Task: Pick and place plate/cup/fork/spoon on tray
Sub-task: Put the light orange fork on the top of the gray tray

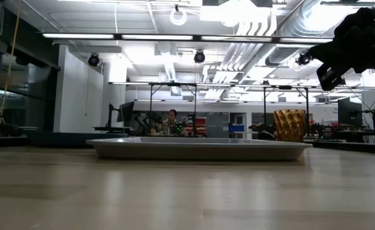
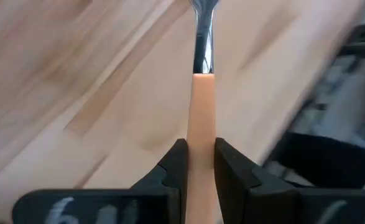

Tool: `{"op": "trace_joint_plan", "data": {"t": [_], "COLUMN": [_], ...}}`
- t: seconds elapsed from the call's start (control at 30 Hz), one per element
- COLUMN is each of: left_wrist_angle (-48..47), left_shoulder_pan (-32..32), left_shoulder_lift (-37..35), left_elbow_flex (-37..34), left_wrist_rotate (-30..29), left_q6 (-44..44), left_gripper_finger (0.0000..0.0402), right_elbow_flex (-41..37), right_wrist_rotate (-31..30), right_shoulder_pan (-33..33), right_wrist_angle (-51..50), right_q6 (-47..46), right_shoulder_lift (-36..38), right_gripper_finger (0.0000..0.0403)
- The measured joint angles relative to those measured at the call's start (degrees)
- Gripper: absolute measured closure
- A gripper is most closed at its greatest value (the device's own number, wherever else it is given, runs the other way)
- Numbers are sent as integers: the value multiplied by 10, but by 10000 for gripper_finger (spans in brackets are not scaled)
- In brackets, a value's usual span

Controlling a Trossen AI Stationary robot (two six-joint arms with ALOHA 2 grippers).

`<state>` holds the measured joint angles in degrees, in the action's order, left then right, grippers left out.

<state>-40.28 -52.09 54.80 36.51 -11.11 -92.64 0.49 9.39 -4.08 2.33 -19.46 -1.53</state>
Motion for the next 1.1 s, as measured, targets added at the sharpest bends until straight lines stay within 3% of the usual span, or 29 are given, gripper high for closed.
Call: {"op": "trace_joint_plan", "data": {"t": [0.13,0.27,0.43,0.53,0.73,0.8,0.93,1.1], "left_wrist_angle": [2,20,158,258,486,517,455,245], "left_shoulder_pan": [54,151,306,387,485,507,538,558], "left_shoulder_lift": [-54,-69,-48,-12,108,154,235,314], "left_elbow_flex": [27,59,72,72,73,97,192,349], "left_wrist_rotate": [-28,-46,16,58,64,65,93,95], "left_q6": [119,275,429,466,467,464,483,589], "left_gripper_finger": [361,361,361,361,361,361,361,361], "right_elbow_flex": [0,0,0,0,0,0,0,1], "right_wrist_rotate": [0,0,0,0,0,-12,-58,-188], "right_shoulder_pan": [0,0,0,0,0,0,0,0], "right_wrist_angle": [0,0,0,0,0,4,60,187], "right_q6": [0,0,0,0,1,19,-37,-146], "right_shoulder_lift": [0,0,0,0,0,0,0,0], "right_gripper_finger": [402,402,402,402,402,402,402,402]}}
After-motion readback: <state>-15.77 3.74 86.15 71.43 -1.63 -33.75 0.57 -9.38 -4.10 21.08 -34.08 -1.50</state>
